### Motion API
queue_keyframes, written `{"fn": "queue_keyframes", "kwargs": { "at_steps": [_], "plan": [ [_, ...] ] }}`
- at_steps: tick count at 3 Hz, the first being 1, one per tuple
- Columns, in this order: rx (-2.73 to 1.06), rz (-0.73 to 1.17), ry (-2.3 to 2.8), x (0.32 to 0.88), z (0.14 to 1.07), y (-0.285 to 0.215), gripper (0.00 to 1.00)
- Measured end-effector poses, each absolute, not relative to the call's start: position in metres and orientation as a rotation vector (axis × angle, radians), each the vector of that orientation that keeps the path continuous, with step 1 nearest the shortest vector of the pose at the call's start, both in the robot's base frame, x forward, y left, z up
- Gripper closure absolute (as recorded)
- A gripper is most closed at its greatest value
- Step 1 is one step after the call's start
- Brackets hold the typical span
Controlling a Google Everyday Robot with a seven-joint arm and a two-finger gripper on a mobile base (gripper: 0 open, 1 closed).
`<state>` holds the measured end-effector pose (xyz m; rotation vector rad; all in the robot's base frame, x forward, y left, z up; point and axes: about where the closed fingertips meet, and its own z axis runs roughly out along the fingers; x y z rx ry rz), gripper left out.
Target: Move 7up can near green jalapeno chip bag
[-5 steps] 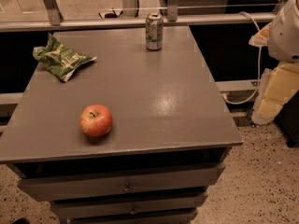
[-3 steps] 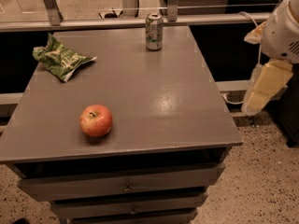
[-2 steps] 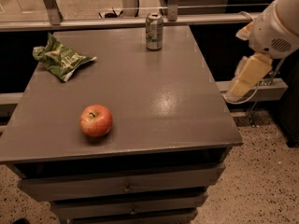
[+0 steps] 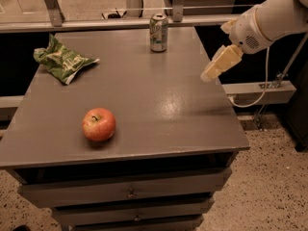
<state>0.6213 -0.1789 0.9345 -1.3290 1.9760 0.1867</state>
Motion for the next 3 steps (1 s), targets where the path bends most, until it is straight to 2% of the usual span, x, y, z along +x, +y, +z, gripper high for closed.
{"fn": "queue_keyframes", "kwargs": {
  "at_steps": [2, 3],
  "plan": [
    [-1.283, 0.22, 1.954, 0.632, 0.932, -0.169, 0.0],
    [-1.126, 0.367, 1.846, 0.689, 0.921, -0.121, 0.0]
  ]
}}
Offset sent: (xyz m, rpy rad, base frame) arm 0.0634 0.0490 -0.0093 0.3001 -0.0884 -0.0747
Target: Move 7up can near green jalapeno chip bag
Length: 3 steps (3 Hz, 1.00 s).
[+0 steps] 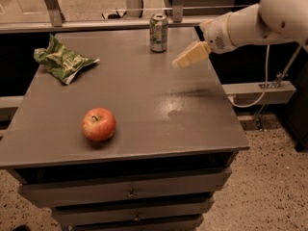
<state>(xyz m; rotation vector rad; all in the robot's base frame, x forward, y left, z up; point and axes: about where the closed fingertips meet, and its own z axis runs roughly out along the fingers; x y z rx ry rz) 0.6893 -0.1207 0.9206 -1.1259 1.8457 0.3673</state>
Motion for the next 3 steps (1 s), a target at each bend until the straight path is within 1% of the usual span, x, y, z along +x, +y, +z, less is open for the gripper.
{"fn": "queue_keyframes", "kwargs": {
  "at_steps": [1, 2, 3],
  "plan": [
    [-1.03, 0.449, 1.773, 0.735, 0.907, -0.08, 0.0],
    [-0.944, 0.436, 1.734, 0.765, 0.906, -0.068, 0.0],
    [-0.842, 0.396, 1.688, 0.81, 0.91, -0.063, 0.0]
  ]
}}
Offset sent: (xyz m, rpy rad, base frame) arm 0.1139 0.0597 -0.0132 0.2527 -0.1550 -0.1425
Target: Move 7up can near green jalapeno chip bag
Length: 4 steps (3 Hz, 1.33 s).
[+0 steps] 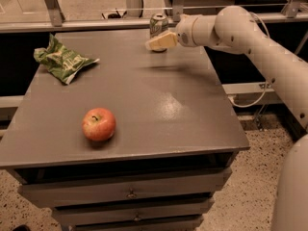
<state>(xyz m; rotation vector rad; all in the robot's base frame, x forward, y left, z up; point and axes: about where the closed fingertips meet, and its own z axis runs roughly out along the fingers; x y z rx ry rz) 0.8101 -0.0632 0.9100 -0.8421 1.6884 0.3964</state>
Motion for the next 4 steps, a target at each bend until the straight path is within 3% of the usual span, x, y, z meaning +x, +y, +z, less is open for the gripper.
{"fn": "queue_keyframes", "kwargs": {
  "at_steps": [2, 3, 4],
  "plan": [
    [-0.767, 0.389, 1.684, 0.856, 0.909, -0.058, 0.0],
    [-0.74, 0.404, 1.705, 0.866, 0.902, -0.057, 0.13],
    [-0.724, 0.421, 1.686, 0.862, 0.911, -0.06, 0.43]
  ]
}}
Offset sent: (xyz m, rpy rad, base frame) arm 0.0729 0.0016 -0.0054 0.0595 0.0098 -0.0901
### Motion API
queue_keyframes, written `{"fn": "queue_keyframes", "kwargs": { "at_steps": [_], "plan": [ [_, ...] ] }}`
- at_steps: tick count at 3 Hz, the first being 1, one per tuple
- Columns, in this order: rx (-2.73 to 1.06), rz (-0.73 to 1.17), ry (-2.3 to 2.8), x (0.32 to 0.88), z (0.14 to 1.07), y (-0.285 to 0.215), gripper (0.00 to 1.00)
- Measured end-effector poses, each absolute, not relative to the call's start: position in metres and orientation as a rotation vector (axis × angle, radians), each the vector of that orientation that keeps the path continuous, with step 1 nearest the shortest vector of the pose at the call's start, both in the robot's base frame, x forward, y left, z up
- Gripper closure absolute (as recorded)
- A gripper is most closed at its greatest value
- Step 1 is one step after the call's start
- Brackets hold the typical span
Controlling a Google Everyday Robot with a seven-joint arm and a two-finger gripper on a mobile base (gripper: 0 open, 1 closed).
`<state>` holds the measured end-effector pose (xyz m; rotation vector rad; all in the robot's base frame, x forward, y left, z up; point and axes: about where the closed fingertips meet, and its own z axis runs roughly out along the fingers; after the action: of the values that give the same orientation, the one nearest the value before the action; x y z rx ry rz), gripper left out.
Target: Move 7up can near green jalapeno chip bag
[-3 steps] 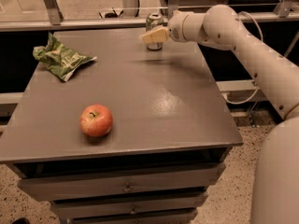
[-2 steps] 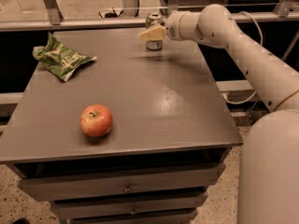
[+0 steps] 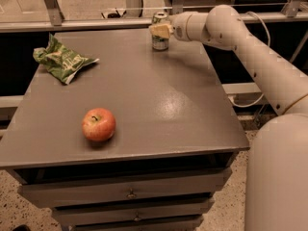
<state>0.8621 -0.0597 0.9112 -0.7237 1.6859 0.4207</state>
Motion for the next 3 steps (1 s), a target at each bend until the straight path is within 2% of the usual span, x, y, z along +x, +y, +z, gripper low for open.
{"fn": "queue_keyframes", "kwargs": {
  "at_steps": [1, 2, 3],
  "plan": [
    [-0.735, 0.441, 1.651, 0.854, 0.927, -0.057, 0.66],
    [-0.824, 0.498, 1.633, 0.825, 0.948, -0.03, 0.9],
    [-0.859, 0.52, 1.636, 0.816, 0.949, -0.021, 1.0]
  ]
}}
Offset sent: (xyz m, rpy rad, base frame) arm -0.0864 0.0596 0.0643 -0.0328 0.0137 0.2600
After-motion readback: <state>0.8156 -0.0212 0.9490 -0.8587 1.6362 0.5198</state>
